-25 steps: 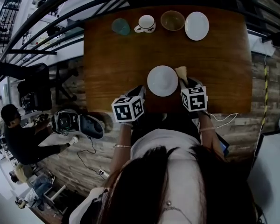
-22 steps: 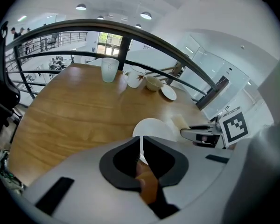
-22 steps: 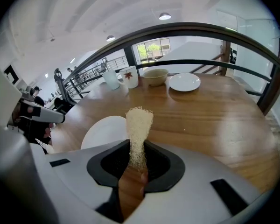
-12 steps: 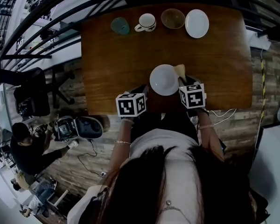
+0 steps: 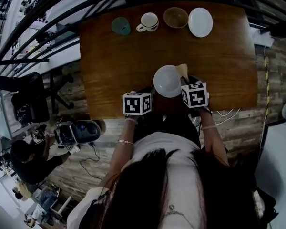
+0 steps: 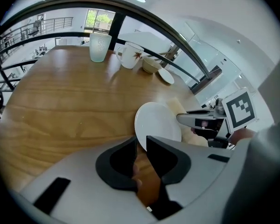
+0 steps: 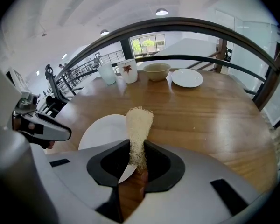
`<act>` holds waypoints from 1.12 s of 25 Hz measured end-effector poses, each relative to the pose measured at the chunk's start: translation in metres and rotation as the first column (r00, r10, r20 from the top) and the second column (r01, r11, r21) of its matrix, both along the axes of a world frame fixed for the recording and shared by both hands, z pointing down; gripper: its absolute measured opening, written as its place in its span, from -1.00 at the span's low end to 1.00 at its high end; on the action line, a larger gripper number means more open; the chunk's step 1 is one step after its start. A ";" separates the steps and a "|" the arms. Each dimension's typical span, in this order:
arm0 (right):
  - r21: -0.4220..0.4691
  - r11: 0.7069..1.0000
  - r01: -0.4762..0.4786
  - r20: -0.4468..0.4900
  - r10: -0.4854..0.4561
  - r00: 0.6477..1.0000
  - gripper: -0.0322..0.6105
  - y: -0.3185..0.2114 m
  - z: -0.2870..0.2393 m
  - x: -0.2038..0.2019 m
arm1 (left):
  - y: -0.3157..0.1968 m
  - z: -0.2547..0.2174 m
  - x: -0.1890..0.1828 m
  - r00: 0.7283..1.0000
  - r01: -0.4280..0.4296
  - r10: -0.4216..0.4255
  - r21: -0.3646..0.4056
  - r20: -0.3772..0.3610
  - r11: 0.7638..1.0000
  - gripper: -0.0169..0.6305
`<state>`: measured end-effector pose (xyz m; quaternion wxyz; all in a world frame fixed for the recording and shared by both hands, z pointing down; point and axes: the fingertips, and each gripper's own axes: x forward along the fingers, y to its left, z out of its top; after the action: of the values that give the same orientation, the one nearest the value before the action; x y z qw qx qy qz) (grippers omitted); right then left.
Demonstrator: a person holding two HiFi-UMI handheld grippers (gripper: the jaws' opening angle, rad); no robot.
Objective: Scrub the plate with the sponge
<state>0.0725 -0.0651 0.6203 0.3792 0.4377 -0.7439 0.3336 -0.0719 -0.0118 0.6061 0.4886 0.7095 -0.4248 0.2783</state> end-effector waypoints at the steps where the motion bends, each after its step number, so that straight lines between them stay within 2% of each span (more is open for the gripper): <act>1: -0.004 1.000 0.000 -0.003 0.000 1.000 -0.58 0.000 0.001 -0.001 | 0.000 0.002 0.001 1.000 -0.007 0.007 -0.009 -0.006 1.000 -0.76; 8: -0.021 1.000 -0.008 -0.012 0.007 1.000 -0.58 0.002 0.006 -0.012 | -0.003 0.017 0.002 0.999 -0.032 0.031 -0.053 -0.006 0.998 -0.68; 17: -0.033 0.999 0.004 -0.021 -0.005 1.000 -0.58 -0.003 0.008 -0.029 | -0.002 0.031 0.007 0.995 -0.098 0.099 -0.088 0.005 0.991 -0.67; 22: -0.044 0.998 0.032 -0.019 -0.033 0.999 -0.58 -0.003 0.010 -0.040 | -0.002 0.032 0.007 0.995 -0.104 0.103 -0.102 -0.011 0.989 -0.67; 28: -0.059 0.992 0.112 -0.001 -0.113 0.994 -0.58 0.001 0.014 -0.067 | -0.003 0.033 0.008 0.993 -0.120 0.120 -0.110 -0.009 0.987 -0.67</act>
<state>0.0058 -0.0646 0.6340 0.4116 0.3843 -0.7564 0.3327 -0.0638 -0.0150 0.6387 0.5101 0.7058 -0.3649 0.3294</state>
